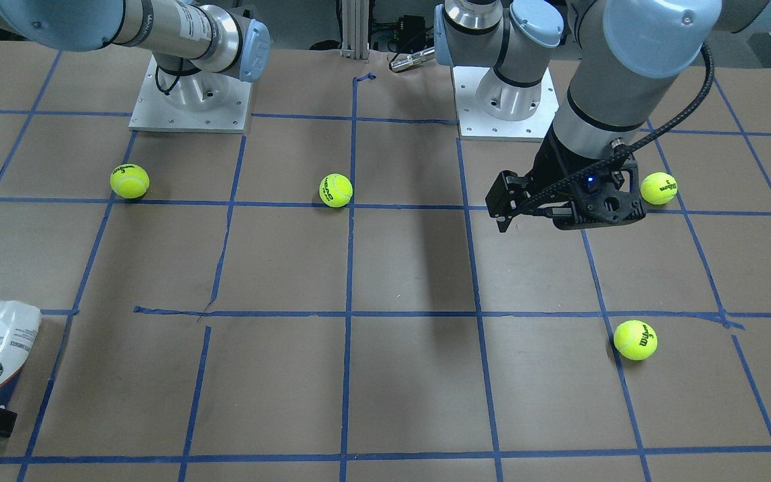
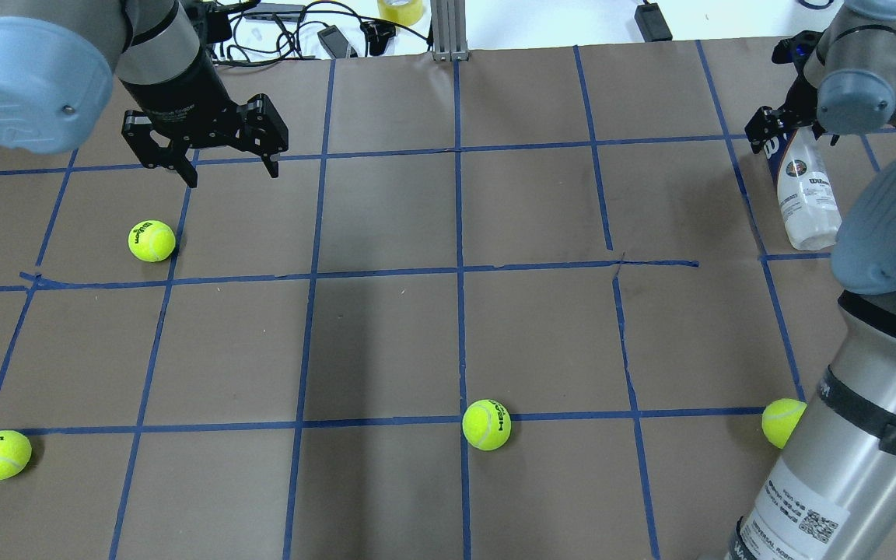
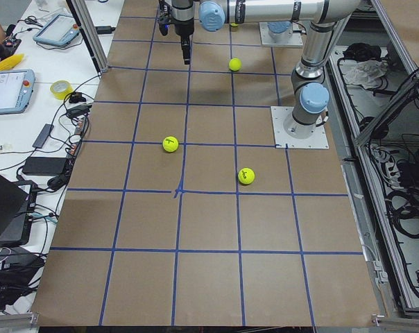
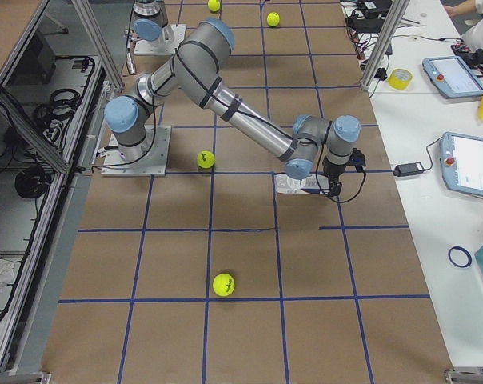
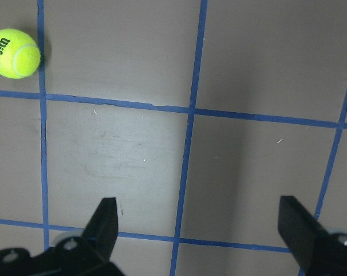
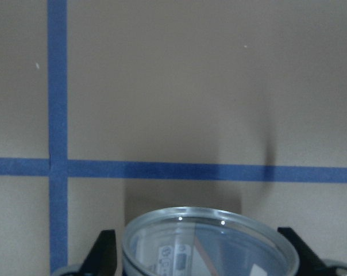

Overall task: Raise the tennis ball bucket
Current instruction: 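Close the right gripper on the top of the can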

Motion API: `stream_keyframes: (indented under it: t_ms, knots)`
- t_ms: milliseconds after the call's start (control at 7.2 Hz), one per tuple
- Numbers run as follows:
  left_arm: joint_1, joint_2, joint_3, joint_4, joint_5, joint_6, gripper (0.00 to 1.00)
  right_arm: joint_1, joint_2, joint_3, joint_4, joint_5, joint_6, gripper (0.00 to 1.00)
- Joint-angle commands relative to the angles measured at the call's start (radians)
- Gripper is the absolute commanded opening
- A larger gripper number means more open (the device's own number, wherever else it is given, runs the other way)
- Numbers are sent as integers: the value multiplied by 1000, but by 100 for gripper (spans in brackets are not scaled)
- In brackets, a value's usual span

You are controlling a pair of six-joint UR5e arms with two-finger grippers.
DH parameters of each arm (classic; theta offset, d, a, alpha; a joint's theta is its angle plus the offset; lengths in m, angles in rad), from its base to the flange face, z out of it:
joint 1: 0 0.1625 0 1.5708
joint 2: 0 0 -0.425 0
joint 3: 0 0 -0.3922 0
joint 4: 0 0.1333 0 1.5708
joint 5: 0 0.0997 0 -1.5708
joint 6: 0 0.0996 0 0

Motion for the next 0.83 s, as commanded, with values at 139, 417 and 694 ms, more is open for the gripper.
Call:
stream_keyframes:
  t_ms: [139, 417, 694]
  knots:
    - [1, 2, 0, 1, 0, 0, 100, 0, -22, -3, 1, 6, 1, 64]
    - [2, 16, 2, 0, 0, -3, 100, 6, -99, -3, 70, 79, -7, 55]
    - [1, 18, 0, -8, -6, -3, 100, 72, -226, -1, 257, 177, -113, 44]
